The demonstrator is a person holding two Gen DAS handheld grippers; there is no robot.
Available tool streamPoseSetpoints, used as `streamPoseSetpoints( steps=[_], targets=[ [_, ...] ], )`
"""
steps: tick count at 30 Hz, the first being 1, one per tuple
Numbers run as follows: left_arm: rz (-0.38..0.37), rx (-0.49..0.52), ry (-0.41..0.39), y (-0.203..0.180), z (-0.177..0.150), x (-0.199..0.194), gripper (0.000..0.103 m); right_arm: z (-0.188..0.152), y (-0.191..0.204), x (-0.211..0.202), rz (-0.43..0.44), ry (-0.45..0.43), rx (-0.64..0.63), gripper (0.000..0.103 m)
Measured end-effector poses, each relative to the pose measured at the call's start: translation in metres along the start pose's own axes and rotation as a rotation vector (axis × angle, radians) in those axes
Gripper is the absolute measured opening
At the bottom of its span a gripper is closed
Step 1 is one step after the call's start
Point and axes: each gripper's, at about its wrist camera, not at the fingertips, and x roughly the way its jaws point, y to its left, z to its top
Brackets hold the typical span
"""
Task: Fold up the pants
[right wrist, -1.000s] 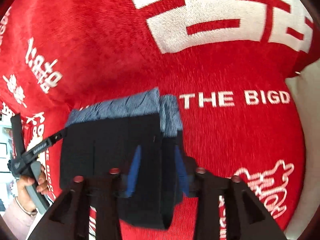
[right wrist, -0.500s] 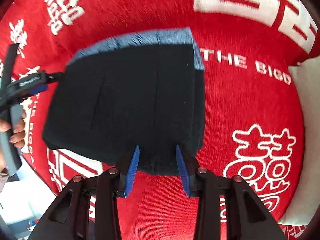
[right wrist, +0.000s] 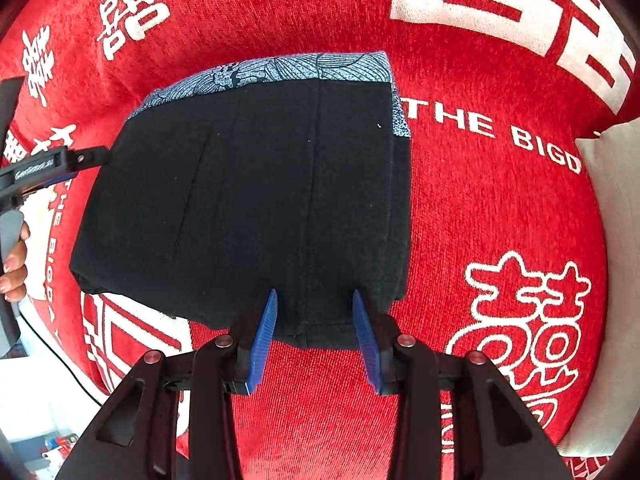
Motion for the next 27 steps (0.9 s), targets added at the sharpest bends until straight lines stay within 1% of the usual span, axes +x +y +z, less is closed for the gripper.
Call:
streamPoseSetpoints(
  steps=[4, 7, 9, 12, 14, 15, 16, 17, 19, 21, 27],
  targets=[
    [-0.021, 0.021, -0.001, 0.002, -0.014, -0.013, 0.083, 0.0, -0.007, -0.002, 0.001, -0.003, 0.04, 0.055],
    [-0.037, 0.05, -0.004, 0.001, -0.026, -0.021, 0.083, -0.001, -0.017, -0.004, 0.034, -0.006, 0.101, 0.055],
    [-0.047, 0.079, 0.001, -0.002, -0.037, -0.021, 0.083, -0.002, -0.018, -0.009, 0.042, -0.02, 0.111, 0.055],
    [-0.026, 0.124, 0.036, -0.007, -0.057, -0.008, 0.083, -0.007, -0.016, -0.012, 0.037, -0.029, 0.103, 0.055],
    [-0.017, 0.133, 0.032, -0.008, -0.07, 0.005, 0.084, -0.01, -0.016, -0.009, 0.037, -0.021, 0.099, 0.056],
    [-0.011, 0.129, 0.023, -0.008, -0.073, 0.01, 0.088, -0.012, -0.015, -0.006, 0.038, -0.017, 0.102, 0.056],
    [0.009, 0.116, 0.017, -0.007, -0.074, 0.014, 0.097, -0.014, -0.014, -0.003, 0.039, -0.011, 0.109, 0.056],
    [0.014, 0.099, 0.018, -0.004, -0.073, 0.017, 0.099, -0.015, -0.016, -0.001, 0.039, -0.008, 0.115, 0.057],
    [-0.019, 0.061, 0.045, 0.002, -0.069, 0.019, 0.1, -0.015, -0.014, -0.001, 0.042, -0.012, 0.125, 0.057],
    [-0.038, 0.044, 0.054, 0.006, -0.068, 0.017, 0.1, -0.017, -0.016, -0.001, 0.053, -0.015, 0.133, 0.057],
    [-0.01, 0.055, 0.061, 0.0, -0.065, 0.012, 0.1, -0.021, -0.02, -0.008, 0.07, -0.005, 0.152, 0.057]
  ],
)
